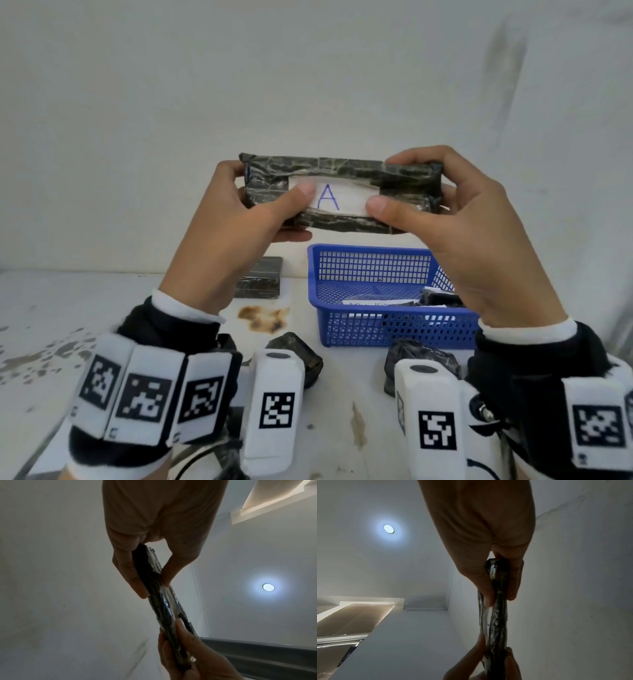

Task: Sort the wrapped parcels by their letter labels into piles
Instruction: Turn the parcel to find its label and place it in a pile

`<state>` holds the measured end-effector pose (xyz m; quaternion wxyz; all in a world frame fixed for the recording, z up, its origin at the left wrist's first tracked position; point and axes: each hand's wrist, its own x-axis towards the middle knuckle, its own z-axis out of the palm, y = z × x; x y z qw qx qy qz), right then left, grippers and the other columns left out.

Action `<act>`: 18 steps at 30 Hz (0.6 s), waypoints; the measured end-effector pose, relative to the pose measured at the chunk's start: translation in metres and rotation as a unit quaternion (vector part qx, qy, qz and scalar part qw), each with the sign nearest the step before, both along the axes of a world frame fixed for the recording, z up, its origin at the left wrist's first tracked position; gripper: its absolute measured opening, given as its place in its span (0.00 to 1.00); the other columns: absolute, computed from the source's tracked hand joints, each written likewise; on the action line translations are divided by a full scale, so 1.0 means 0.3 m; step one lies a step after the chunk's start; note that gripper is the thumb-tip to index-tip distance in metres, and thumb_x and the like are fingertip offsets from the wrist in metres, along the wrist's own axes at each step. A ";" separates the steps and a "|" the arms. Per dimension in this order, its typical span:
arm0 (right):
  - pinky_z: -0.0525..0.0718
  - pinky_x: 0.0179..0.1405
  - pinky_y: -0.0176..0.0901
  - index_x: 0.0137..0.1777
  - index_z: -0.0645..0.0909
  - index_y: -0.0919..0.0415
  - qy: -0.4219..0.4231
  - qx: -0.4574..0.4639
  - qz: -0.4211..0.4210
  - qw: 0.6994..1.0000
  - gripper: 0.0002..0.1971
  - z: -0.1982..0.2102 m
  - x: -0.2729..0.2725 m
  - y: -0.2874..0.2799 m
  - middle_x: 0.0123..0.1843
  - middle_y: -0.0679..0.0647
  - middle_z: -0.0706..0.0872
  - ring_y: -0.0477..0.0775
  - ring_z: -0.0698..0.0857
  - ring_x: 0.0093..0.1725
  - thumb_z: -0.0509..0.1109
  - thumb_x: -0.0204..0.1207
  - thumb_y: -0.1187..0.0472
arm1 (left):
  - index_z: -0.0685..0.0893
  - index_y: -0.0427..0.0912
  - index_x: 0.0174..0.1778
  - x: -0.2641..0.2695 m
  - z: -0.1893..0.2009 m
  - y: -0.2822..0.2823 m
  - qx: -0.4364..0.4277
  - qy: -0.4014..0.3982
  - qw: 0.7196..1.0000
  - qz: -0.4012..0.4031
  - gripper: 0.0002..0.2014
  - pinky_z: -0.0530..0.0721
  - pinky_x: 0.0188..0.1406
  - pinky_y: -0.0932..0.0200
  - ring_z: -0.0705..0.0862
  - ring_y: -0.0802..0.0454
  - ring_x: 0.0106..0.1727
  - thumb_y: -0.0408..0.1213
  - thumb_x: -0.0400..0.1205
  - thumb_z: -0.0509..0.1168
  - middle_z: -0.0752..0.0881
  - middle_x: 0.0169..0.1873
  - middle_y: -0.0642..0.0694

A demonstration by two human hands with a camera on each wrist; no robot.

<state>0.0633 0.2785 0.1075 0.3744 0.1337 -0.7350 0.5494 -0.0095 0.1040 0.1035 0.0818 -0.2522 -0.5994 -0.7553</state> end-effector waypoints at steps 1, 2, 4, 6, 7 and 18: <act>0.87 0.46 0.32 0.53 0.86 0.52 0.002 -0.002 -0.001 1.000 0.15 0.001 0.000 0.000 0.45 0.47 0.93 0.44 0.92 0.44 0.81 0.70 0.67 | 0.75 0.38 0.67 -0.001 -0.001 0.000 0.000 0.006 1.000 0.001 0.26 0.91 0.41 0.53 0.90 0.54 0.35 0.37 0.74 0.74 0.89 0.42 0.45; 0.87 0.46 0.33 0.52 0.86 0.51 0.004 -0.003 -0.001 1.000 0.13 0.002 0.000 -0.001 0.45 0.47 0.93 0.44 0.92 0.44 0.81 0.71 0.66 | 0.76 0.41 0.66 -0.001 -0.002 0.000 -0.003 0.012 1.000 0.003 0.25 0.91 0.40 0.53 0.89 0.53 0.35 0.38 0.74 0.74 0.89 0.41 0.47; 0.88 0.47 0.35 0.50 0.86 0.50 0.005 -0.002 -0.006 1.000 0.10 0.002 -0.002 -0.001 0.43 0.46 0.93 0.44 0.91 0.43 0.79 0.72 0.62 | 0.78 0.44 0.62 -0.004 -0.005 -0.001 -0.010 0.023 1.000 0.008 0.20 0.90 0.38 0.53 0.89 0.53 0.36 0.39 0.76 0.74 0.89 0.41 0.49; 0.89 0.49 0.37 0.48 0.87 0.48 0.006 0.007 -0.023 1.000 0.07 0.000 -0.003 0.005 0.43 0.45 0.93 0.45 0.91 0.44 0.79 0.73 0.60 | 0.79 0.43 0.60 -0.009 -0.009 0.001 -0.015 0.025 1.000 0.009 0.17 0.90 0.36 0.54 0.89 0.54 0.35 0.40 0.77 0.73 0.89 0.39 0.50; 0.89 0.50 0.38 0.48 0.87 0.47 0.006 0.012 -0.033 0.999 0.07 0.000 -0.002 0.009 0.44 0.46 0.93 0.45 0.91 0.44 0.79 0.73 0.59 | 0.79 0.42 0.59 -0.011 -0.010 0.002 -0.016 0.024 1.000 0.008 0.16 0.89 0.35 0.54 0.88 0.54 0.33 0.41 0.78 0.72 0.88 0.38 0.50; 0.86 0.45 0.45 0.45 0.85 0.46 -0.098 0.058 -0.061 0.992 0.09 -0.002 0.019 0.130 0.42 0.54 0.94 0.50 0.89 0.36 0.78 0.75 0.63 | 0.80 0.41 0.58 -0.038 -0.044 0.039 -0.073 0.019 0.997 0.014 0.11 0.91 0.32 0.55 0.90 0.50 0.29 0.41 0.83 0.66 0.90 0.30 0.49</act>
